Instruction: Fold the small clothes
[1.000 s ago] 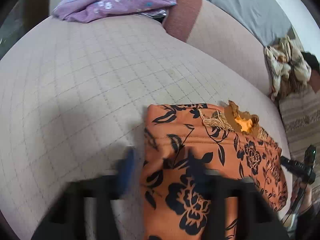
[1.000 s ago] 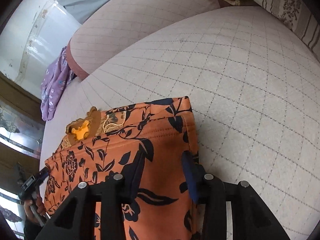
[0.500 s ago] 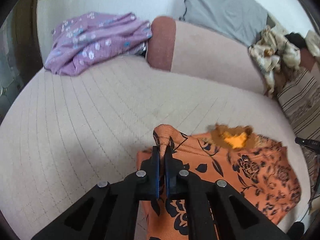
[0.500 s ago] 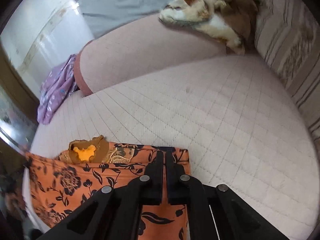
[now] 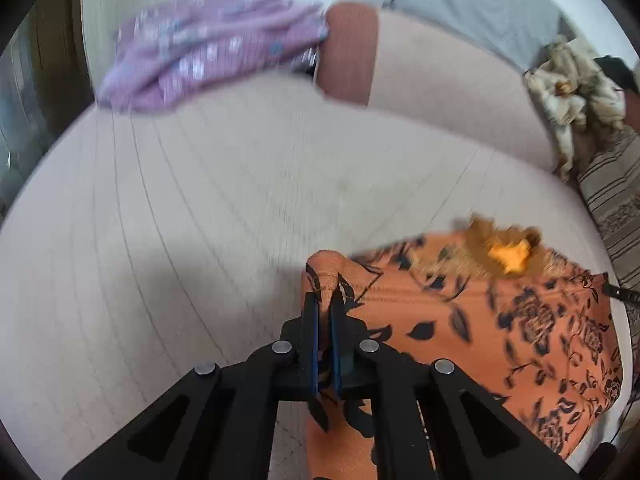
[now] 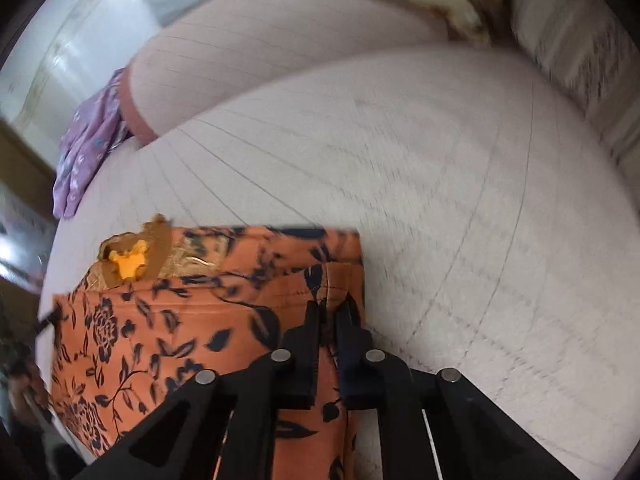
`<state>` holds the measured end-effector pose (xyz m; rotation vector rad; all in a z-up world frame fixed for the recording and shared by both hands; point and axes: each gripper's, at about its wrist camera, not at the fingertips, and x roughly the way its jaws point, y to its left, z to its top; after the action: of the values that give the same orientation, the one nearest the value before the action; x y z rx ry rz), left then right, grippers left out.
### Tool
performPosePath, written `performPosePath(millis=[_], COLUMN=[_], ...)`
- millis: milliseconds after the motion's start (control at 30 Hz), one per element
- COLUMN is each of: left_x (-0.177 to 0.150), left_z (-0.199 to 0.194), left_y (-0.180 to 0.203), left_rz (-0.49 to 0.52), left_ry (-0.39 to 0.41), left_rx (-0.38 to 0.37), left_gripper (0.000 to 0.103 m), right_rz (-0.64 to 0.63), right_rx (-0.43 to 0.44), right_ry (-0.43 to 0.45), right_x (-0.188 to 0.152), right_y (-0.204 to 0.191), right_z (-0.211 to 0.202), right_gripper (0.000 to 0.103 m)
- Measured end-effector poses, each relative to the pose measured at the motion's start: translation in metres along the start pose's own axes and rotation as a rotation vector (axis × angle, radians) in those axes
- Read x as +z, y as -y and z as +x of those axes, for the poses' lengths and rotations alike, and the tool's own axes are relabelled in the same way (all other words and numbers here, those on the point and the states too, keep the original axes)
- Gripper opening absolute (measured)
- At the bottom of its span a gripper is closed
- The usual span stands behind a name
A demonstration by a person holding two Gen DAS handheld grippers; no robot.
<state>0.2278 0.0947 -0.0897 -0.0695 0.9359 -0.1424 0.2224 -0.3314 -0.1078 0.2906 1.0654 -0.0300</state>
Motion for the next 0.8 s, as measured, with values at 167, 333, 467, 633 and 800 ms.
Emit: performPosePath(millis=[167,333,467,633,800], left_x=[0.009,-0.001,0.011,-0.002,-0.062], left_z=[-0.004,0.051,0.010,-0.063,-0.091], left_y=[0.004,-0.002,-0.012,-0.012,0.022], left_rz=[0.019,0.004,-0.048,-0.096,-0.057], left_ry=[0.055,-0.091,-0.035,0.073,0.056], left_rx=[0.028,0.109,0.098,0.030,-0.045], left_gripper=[0.006,0.026,0.043,0.053,0.064], right_rz=[-0.059,0.034,0.088,0.121,0.221], right_rx=[-0.059,-0.080,-0.047,0.088,0.517], right_ry=[0.150,-0.008,0.060,0.183,0.105], right_x=[0.015,0.011,-0.001,-0.019,-0.084], right_y=[-0.016,0.010,0.011,-0.004,-0.020], right_z=[-0.038,0.031,0.004,-0.071,-0.091], right_gripper=[0.007,0.014,0.029,0.069,0.081])
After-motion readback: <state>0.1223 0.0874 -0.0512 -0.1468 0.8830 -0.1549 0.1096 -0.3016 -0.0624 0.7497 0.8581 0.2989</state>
